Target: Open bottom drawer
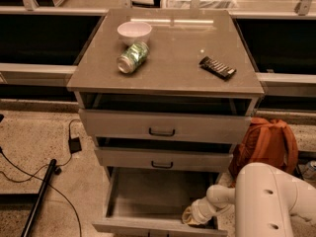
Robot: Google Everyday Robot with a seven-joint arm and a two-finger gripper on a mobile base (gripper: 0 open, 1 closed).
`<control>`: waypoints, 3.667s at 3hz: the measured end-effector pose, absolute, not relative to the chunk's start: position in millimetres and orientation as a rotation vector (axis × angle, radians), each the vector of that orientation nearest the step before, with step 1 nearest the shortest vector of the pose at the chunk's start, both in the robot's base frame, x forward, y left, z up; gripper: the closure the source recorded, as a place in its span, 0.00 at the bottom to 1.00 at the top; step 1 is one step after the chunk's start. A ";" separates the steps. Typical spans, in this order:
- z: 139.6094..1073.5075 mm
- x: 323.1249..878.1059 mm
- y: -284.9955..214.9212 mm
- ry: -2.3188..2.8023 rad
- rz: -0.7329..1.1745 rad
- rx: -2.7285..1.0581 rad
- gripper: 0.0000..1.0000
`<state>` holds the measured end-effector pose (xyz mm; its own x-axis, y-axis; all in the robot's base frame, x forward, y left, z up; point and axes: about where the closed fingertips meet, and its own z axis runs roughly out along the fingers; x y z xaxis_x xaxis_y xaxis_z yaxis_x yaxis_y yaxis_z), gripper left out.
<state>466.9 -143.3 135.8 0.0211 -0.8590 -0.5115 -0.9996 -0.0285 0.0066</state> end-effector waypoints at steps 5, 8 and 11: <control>184.0 399.7 -119.6 1.895 0.854 -1.956 1.00; 280.4 402.7 -109.3 1.634 0.734 -1.772 0.62; 280.3 402.6 -109.2 1.634 0.735 -1.772 0.00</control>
Offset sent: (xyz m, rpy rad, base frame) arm -0.1307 0.0326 0.0469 0.0048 0.4250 0.1809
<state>402.6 -109.2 280.3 0.0836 -0.6568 -0.7494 -0.9965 -0.0504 -0.0669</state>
